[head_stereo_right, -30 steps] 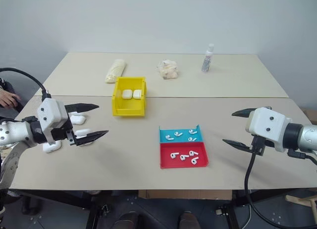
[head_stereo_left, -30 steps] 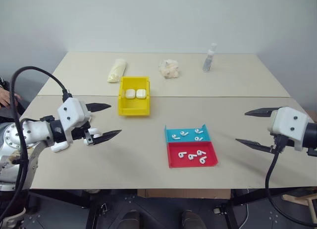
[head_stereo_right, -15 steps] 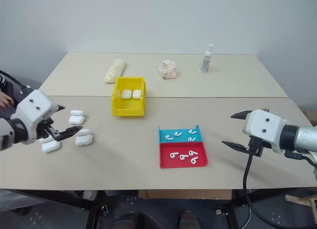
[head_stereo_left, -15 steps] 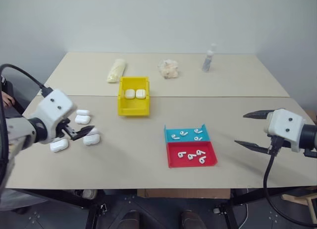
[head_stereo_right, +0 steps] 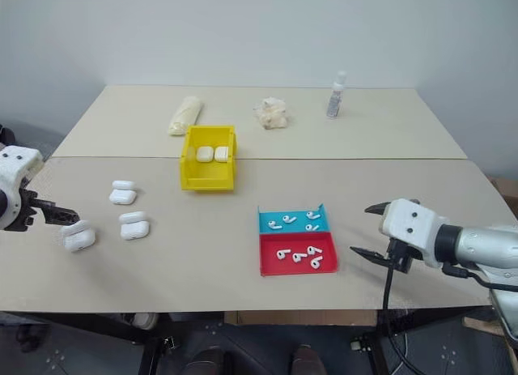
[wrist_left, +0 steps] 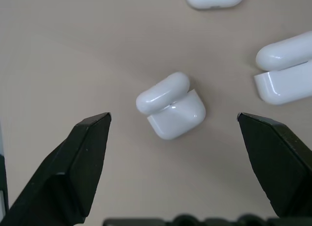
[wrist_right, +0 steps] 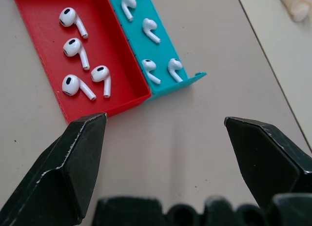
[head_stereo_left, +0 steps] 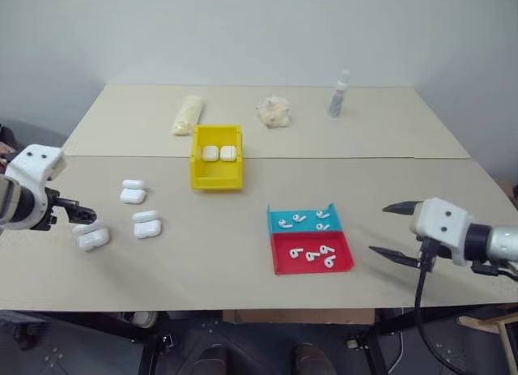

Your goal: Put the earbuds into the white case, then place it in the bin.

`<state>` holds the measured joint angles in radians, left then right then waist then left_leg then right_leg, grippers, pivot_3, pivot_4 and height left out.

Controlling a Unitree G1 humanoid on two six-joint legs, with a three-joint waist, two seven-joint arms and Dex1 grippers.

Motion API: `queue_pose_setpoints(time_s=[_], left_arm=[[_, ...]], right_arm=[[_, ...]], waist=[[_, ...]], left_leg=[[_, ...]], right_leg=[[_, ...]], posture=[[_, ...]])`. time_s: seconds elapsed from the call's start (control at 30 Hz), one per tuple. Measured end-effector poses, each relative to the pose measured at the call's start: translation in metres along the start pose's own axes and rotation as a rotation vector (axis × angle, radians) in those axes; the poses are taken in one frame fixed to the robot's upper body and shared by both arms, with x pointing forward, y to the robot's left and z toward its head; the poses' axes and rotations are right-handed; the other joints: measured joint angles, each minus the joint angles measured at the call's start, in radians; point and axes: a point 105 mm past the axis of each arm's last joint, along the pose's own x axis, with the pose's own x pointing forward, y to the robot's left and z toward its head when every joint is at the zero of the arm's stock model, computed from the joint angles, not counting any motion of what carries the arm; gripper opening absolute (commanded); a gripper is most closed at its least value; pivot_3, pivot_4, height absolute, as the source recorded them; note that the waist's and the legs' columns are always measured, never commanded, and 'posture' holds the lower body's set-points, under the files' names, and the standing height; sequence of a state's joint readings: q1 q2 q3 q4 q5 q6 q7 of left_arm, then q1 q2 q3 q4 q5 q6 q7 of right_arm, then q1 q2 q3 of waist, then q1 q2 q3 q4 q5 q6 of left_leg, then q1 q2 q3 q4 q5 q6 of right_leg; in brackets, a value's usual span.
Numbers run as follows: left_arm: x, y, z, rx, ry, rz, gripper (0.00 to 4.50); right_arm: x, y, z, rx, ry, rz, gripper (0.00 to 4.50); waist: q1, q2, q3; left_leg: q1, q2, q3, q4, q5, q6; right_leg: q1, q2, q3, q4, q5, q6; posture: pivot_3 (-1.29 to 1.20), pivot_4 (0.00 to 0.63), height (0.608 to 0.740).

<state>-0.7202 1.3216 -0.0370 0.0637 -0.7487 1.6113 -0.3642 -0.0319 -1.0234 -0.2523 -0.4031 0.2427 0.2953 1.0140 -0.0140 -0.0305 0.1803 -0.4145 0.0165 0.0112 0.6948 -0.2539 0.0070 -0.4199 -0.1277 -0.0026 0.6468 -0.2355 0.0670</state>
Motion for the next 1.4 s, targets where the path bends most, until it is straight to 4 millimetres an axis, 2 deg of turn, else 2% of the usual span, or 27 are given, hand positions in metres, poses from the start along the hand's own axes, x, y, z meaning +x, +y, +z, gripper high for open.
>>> queue_pose_setpoints(time_s=[0.2, 0.33, 0.53, 0.83, 1.1, 1.4], left_arm=[[0.012, 0.007, -0.014, -0.137, 0.100, -0.026, 4.50], [0.022, 0.006, -0.010, -0.246, 0.119, -0.051, 4.50], [0.043, -0.003, -0.019, -0.323, 0.199, -0.072, 4.50], [0.062, -0.017, -0.019, -0.310, 0.240, -0.034, 4.50], [0.067, -0.022, -0.005, -0.307, 0.197, -0.002, 4.50], [0.068, -0.022, -0.002, -0.296, 0.182, 0.014, 4.50]], right_arm=[[0.005, 0.001, -0.003, 0.027, 0.001, -0.016, 4.48], [0.005, 0.004, -0.005, 0.036, 0.009, -0.016, 4.48], [0.005, 0.008, -0.006, 0.047, 0.020, -0.021, 4.48], [0.002, 0.008, -0.007, 0.056, 0.032, -0.034, 4.48], [0.002, 0.008, -0.008, 0.061, 0.037, -0.034, 4.48], [0.001, 0.008, -0.008, 0.069, 0.044, -0.034, 4.48]], waist=[[0.002, -0.002, 0.000], [0.007, -0.003, -0.001], [0.004, -0.006, -0.002], [0.003, -0.008, -0.004], [0.003, -0.009, -0.004], [0.003, -0.009, -0.004]], left_leg=[[0.000, 0.000, 0.000, 0.000, 0.000, 0.000], [0.000, 0.000, 0.000, 0.001, 0.000, 0.000], [0.000, -0.001, 0.001, 0.000, 0.000, 0.000], [0.000, -0.001, 0.001, 0.000, 0.001, -0.002], [0.000, -0.001, 0.001, 0.000, 0.001, -0.002], [0.000, -0.001, 0.001, 0.000, 0.001, -0.002]], right_leg=[[0.000, 0.000, 0.000, 0.001, 0.000, 0.000], [0.000, 0.000, 0.000, 0.001, 0.000, 0.000], [0.000, 0.000, 0.000, 0.001, 0.000, 0.000], [0.000, 0.000, 0.000, 0.001, 0.000, 0.000], [0.001, 0.000, 0.000, 0.001, 0.000, 0.000], [0.001, 0.000, 0.000, 0.001, 0.000, 0.000]], posture=[[0.00, 0.150, 0.740], [0.00, 0.150, 0.740], [0.00, 0.150, 0.740], [0.00, 0.150, 0.740], [0.00, 0.150, 0.740], [0.00, 0.150, 0.740]])
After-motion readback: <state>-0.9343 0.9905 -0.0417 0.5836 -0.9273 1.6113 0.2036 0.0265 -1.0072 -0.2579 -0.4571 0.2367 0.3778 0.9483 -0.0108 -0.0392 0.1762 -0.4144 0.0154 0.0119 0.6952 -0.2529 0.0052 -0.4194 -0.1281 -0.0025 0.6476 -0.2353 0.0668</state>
